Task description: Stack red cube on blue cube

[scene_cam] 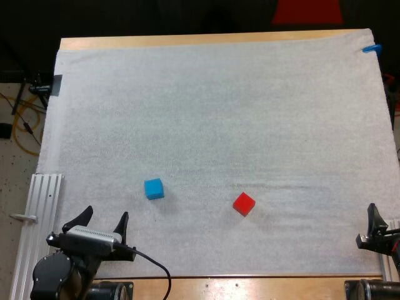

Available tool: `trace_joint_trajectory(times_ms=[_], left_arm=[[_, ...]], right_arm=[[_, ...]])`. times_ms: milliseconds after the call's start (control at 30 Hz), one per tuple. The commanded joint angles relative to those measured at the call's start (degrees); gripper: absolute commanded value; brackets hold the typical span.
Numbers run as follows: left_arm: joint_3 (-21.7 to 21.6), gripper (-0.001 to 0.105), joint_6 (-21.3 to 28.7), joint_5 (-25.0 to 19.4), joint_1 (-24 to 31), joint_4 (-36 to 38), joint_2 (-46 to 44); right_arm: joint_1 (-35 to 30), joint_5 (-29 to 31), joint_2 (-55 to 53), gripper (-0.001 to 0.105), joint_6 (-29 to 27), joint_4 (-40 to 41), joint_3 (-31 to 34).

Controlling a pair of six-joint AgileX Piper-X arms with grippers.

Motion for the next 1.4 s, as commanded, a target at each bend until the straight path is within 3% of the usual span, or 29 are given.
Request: trace_joint_trajectory(times_ms=[0,400,600,1033,1367], left_arm=[[-0.03,0.067,-0.45,0.16,0.00,-0.75,-7.76],[-0.60,0.068,-0.14,2.07,-0.79,-0.63,-6.64],[-6.05,0.068,2.58,2.32,-5.55,5.50,-0.12],[-23.75,0.068,8.76,2.30,-20.17,20.88,17.16],[-25.08,0.068,9.85,2.30,-21.30,23.45,19.16]], right_arm=[[-0.08,-0.56,-2.24,0.066,-0.06,-0.05,-0.50],[1.95,-1.82,0.57,0.066,-0.67,0.24,-1.44],[7.20,-1.93,8.78,0.066,-2.38,4.43,-8.29],[19.26,-8.12,27.58,0.066,-5.99,11.47,-27.18],[32.99,-7.82,40.93,0.066,-7.66,13.36,-33.21]])
